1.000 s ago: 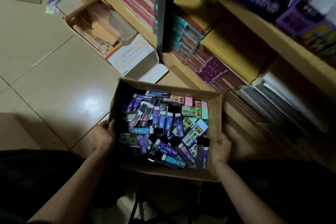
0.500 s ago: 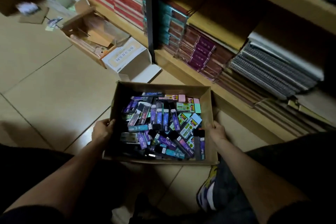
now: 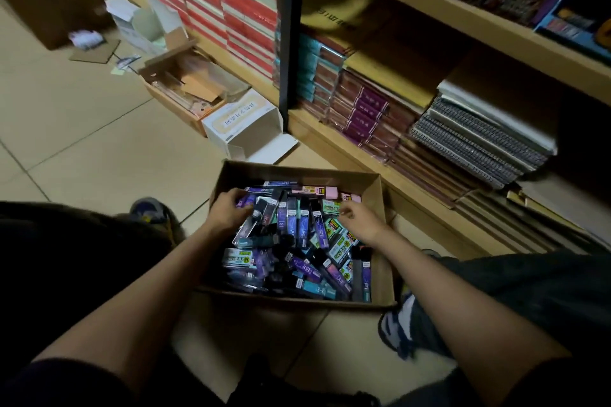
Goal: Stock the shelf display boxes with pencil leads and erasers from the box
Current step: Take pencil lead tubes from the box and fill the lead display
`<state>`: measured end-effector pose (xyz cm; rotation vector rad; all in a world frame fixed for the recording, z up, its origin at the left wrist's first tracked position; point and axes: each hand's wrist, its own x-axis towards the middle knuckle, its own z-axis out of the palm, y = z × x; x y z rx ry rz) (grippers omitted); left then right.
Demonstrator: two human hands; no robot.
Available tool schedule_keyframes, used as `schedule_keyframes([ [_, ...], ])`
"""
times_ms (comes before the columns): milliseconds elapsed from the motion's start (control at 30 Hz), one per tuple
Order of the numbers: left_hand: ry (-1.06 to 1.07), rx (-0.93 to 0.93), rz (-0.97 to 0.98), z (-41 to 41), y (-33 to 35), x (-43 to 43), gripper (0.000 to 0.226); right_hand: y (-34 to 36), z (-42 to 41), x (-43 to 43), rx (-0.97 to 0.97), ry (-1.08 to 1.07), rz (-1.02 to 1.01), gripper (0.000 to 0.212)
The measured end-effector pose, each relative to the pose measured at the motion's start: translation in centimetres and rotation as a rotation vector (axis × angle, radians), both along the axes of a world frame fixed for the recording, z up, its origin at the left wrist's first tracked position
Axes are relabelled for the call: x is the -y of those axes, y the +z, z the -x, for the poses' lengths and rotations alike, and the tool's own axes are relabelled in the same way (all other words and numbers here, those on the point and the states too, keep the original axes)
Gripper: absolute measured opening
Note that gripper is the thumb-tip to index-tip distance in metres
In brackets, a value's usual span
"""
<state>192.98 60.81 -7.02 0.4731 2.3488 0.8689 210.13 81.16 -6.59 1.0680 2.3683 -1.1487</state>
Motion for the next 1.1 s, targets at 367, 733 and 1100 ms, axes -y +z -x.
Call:
schedule_keyframes([
  [367, -0.016, 0.103, 0.21, -0.8, -7.3, 0.3, 0.089, -7.9, -0.7, 0.8, 0.184, -0.046, 0.068, 0.079],
  [733, -0.01, -0.176, 0.418, -0.9, -9.7, -1.6, 0.074, -10.4, 3.9, 1.5, 0.123, -0.021, -0.142, 0.063],
  [1100, -0.075, -0.262, 0.456, -3.7, -9.4, -0.4, 0.067, -9.0, 4.1, 6.8, -0.091, -0.48, 0.146, 0.037],
])
